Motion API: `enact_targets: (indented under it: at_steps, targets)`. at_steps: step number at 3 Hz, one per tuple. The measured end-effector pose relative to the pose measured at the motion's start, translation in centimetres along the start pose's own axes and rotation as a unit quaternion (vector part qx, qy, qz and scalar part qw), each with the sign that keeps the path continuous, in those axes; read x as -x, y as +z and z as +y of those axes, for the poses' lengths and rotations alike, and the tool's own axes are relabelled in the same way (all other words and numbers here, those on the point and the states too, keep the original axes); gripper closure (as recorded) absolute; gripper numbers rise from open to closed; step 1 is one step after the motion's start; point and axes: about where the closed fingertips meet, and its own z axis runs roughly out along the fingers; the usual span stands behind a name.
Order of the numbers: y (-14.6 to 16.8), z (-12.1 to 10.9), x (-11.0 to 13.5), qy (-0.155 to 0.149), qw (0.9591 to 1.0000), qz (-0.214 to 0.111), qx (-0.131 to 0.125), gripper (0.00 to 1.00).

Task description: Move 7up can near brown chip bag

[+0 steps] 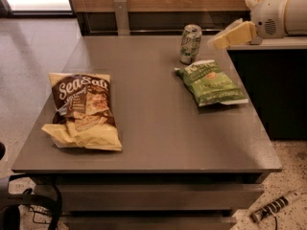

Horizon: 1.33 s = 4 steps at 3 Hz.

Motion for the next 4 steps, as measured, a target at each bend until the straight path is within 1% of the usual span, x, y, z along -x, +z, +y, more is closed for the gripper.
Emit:
enact_targets:
  at_steps: [1, 2, 3, 4]
  targets:
    - [5.2, -0.4, 0.0, 0.033, 0.9974, -0.064, 0.008, 0.00]
    - [7.4, -0.5, -0.3, 0.048, 0.9947, -0.090, 0.010, 0.00]
    - [10.0, 0.0, -0.7, 0.064, 0.9923, -0.105, 0.014, 0.00]
    - [11.4, 0.4, -1.5, 0.071, 0.9920, -0.104, 0.005, 0.00]
